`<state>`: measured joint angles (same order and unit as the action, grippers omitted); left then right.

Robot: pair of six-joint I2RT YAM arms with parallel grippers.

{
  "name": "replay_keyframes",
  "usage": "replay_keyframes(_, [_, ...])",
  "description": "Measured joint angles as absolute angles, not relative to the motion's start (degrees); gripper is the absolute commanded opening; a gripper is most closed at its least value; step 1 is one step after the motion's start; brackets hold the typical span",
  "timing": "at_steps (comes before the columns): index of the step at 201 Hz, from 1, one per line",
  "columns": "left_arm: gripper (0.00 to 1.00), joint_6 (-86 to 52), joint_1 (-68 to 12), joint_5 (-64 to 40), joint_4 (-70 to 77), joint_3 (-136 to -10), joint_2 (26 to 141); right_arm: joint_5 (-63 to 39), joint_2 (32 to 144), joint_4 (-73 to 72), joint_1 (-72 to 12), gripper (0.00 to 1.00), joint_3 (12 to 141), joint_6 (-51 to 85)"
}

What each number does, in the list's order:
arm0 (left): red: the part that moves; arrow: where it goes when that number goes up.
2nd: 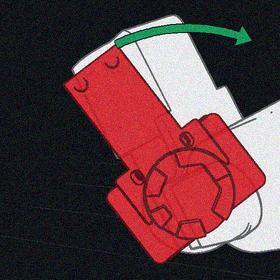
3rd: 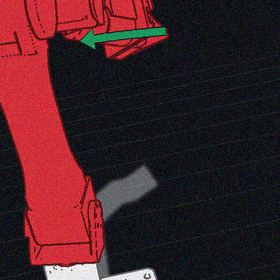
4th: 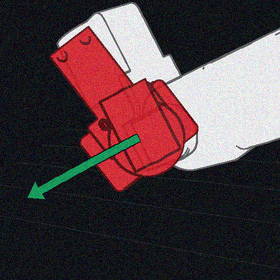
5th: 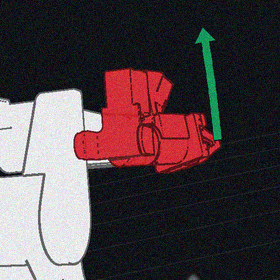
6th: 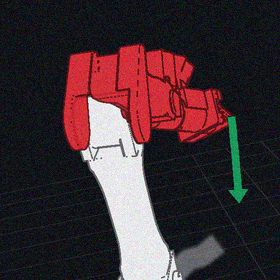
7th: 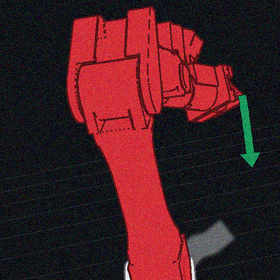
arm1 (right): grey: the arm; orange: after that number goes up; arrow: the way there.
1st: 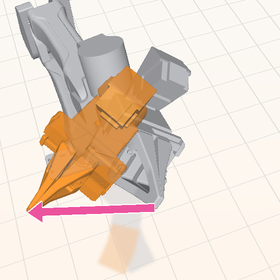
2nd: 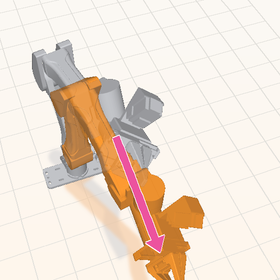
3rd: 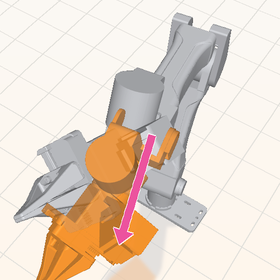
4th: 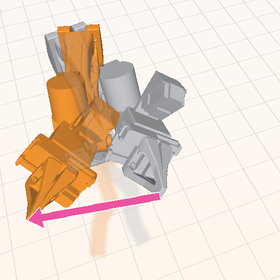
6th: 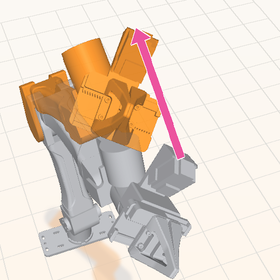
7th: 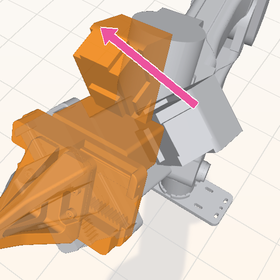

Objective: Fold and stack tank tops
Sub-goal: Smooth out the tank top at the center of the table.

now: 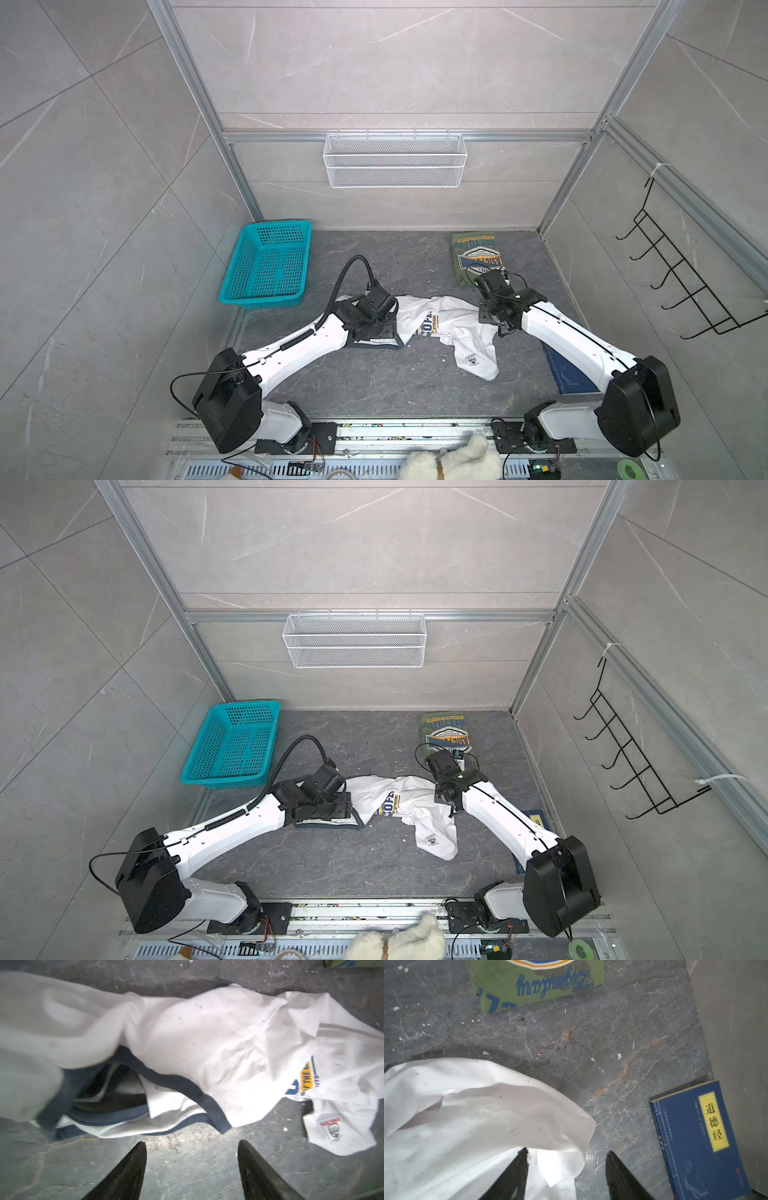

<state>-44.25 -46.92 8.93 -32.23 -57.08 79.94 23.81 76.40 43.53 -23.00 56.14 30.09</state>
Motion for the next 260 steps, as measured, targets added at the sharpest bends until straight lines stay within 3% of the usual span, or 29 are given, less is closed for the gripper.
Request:
replay_keyframes(40, [0.73,-51.0,-46.0,7.6,-23.2,-50.2,80.1,20.9,74.3,43.5,-20.9,0.63,54.5,29.7])
replay_keyframes(70, [0.67,-53.9,-42.7,4.1,-13.6,-46.4,81.5,19.0,73.8,43.1,-20.3,0.63,53.9,29.7])
replay_keyframes(133, [0.4,-56.8,-39.9,-2.3,-2.1,-43.0,86.2,16.0,72.8,41.6,-19.9,0.63,50.9,28.9])
replay_keyframes(174, [0.3,-57.5,-39.9,-4.0,-0.1,-43.0,86.6,15.1,72.8,40.9,-19.9,0.63,50.5,28.9])
replay_keyframes(188, [0.3,-57.6,-39.9,-4.6,0.1,-43.0,86.6,14.9,72.8,40.6,-19.8,0.63,50.5,28.9])
replay_keyframes(210, [0.45,-57.9,-40.3,-4.7,-0.5,-43.2,86.6,14.6,72.8,40.5,-19.8,0.63,50.5,28.9])
replay_keyframes(260, [0.4,-58.5,-43.2,-4.6,-2.6,-44.4,86.6,14.1,72.9,40.4,-19.8,0.63,50.5,28.9])
